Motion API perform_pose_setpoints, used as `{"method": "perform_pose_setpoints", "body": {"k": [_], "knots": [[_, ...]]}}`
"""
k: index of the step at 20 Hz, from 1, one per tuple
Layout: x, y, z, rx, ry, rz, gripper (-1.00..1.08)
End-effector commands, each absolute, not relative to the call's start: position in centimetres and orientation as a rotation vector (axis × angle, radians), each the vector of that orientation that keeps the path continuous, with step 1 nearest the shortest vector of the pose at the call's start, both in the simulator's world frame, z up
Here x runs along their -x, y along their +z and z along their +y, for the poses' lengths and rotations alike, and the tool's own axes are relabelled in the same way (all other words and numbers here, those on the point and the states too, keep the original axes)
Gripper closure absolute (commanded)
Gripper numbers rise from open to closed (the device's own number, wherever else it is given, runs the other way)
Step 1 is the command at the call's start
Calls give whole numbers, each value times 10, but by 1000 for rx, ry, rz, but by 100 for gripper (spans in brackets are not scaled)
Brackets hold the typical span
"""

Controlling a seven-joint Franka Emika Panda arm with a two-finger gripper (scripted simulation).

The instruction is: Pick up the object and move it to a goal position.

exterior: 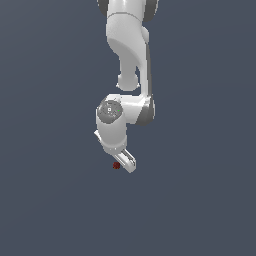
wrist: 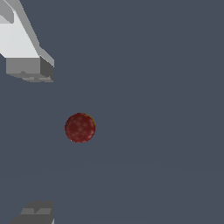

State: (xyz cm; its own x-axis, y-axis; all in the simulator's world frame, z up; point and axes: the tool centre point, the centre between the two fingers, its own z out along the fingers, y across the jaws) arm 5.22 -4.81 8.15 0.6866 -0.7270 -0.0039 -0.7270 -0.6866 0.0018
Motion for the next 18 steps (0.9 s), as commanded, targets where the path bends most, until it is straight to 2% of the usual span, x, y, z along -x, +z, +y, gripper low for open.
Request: {"method": "perform_pose_setpoints", "body": {"k": [1,18], "knots": [[-55,76,-50,-2854,-4,-1314,-92],[-59,54,-54,-2801,-1,-1422,-92]]}}
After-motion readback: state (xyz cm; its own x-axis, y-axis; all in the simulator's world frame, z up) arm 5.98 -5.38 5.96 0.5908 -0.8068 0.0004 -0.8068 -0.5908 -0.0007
